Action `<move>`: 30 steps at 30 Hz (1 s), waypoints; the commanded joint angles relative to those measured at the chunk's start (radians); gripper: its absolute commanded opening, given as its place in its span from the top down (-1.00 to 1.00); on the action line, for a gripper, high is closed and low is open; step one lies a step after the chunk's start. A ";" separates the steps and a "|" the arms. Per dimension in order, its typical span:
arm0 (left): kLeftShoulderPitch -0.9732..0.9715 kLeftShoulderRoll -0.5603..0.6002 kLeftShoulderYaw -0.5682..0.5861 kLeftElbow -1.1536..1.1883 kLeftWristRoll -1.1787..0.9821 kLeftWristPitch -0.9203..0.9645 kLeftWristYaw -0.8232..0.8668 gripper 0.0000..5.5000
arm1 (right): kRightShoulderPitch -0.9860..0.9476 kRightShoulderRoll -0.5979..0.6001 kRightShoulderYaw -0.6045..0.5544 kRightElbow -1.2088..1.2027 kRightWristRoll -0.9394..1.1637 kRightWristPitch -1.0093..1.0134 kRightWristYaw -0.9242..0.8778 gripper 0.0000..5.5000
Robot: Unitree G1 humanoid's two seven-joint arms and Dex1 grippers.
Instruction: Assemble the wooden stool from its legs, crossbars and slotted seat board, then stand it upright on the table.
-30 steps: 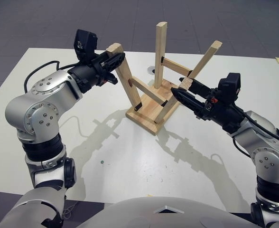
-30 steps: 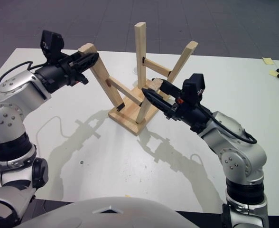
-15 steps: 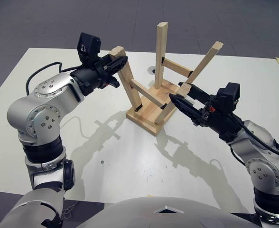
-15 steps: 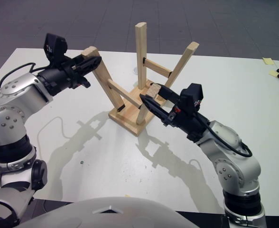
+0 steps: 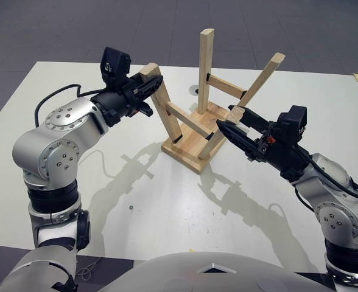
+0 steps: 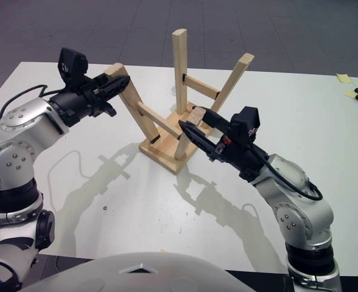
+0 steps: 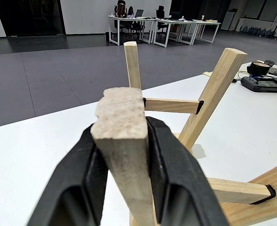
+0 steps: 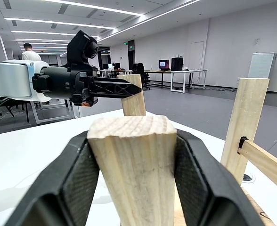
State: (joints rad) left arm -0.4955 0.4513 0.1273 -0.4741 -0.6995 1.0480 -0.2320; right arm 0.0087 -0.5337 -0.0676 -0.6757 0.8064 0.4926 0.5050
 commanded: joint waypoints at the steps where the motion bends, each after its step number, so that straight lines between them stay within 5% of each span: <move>1: 0.043 0.029 -0.030 0.010 0.060 0.043 0.036 0.62 | 0.013 -0.050 0.014 0.025 -0.004 0.092 -0.003 0.20; 17: 0.061 0.019 -0.030 -0.001 0.061 0.031 0.063 0.62 | -0.047 -0.112 -0.015 0.037 0.085 0.198 -0.024 0.22; 30: 0.028 0.009 -0.010 0.007 0.041 0.024 0.062 0.62 | -0.157 -0.023 -0.187 0.079 0.527 0.237 -0.152 -0.62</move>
State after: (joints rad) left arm -0.4696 0.4423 0.1177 -0.4844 -0.6996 1.0403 -0.1969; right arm -0.1230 -0.5599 -0.2282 -0.6031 1.2477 0.7120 0.3802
